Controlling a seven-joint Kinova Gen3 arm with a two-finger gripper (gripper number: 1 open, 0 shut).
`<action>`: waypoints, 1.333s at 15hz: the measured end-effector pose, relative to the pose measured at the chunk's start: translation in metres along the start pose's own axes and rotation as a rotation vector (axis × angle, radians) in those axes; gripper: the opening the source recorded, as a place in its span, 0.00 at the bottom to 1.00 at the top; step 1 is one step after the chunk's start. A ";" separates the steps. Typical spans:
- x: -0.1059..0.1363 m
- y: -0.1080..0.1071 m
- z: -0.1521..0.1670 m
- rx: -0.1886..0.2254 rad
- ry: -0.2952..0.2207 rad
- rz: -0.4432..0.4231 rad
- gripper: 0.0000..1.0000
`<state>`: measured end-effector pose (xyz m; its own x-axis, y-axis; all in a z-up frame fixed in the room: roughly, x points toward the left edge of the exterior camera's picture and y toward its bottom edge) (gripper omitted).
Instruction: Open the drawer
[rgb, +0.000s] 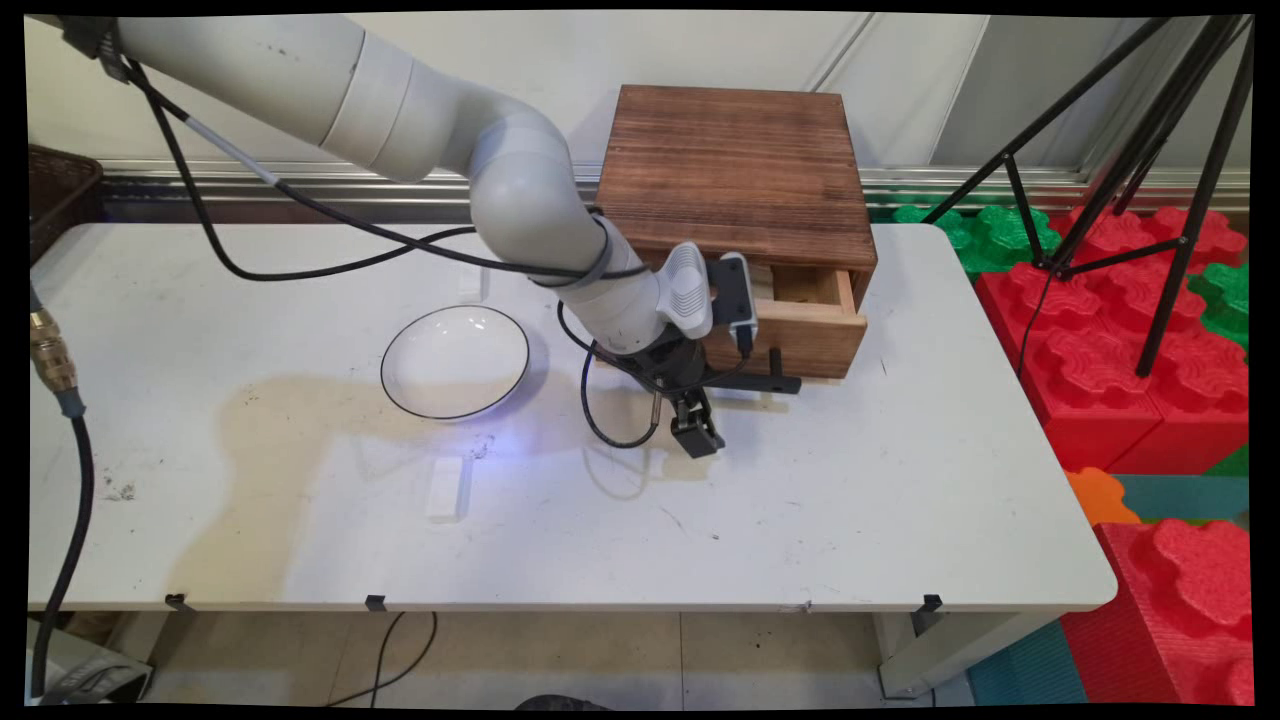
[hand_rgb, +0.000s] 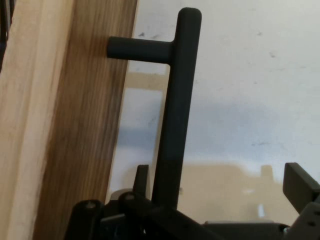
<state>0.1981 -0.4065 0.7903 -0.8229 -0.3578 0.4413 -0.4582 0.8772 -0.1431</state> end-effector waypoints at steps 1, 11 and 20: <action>-0.001 0.003 -0.001 -0.003 0.000 0.002 1.00; -0.005 0.033 -0.009 -0.034 0.002 0.023 1.00; -0.008 0.055 -0.016 -0.060 0.003 0.037 1.00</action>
<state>0.1845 -0.3499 0.7930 -0.8381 -0.3238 0.4390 -0.4062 0.9076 -0.1059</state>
